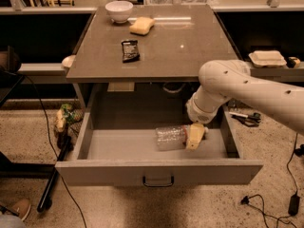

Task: Pick water bottle from top drawer and place on counter

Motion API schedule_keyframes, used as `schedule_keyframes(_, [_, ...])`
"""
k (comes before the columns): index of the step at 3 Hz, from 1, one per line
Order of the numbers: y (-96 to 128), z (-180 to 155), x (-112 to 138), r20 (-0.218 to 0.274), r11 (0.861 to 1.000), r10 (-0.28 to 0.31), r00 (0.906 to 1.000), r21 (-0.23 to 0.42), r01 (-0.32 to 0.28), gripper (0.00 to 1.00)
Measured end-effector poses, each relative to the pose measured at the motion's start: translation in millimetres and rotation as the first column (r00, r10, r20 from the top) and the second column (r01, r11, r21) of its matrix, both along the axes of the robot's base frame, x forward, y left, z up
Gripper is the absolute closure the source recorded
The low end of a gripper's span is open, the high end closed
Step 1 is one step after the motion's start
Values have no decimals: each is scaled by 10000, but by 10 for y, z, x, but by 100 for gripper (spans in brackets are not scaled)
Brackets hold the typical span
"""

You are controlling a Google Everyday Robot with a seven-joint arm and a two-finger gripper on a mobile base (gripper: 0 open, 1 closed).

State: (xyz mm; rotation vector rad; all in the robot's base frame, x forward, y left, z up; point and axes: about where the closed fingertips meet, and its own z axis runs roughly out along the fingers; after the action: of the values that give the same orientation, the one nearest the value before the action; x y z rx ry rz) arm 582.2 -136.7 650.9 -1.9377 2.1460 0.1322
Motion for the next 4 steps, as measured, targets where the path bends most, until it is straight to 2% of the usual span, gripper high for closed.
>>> schedule_keyframes(1, [1, -232, 33, 1, 9996, -42, 10000, 278, 42, 15])
schedule_keyframes(3, [37, -537, 57, -217, 9978, 36, 9998, 660, -21, 61])
schedule_keyframes(4, [-89, -249, 10, 168, 9964, -182, 9997, 831, 167, 85])
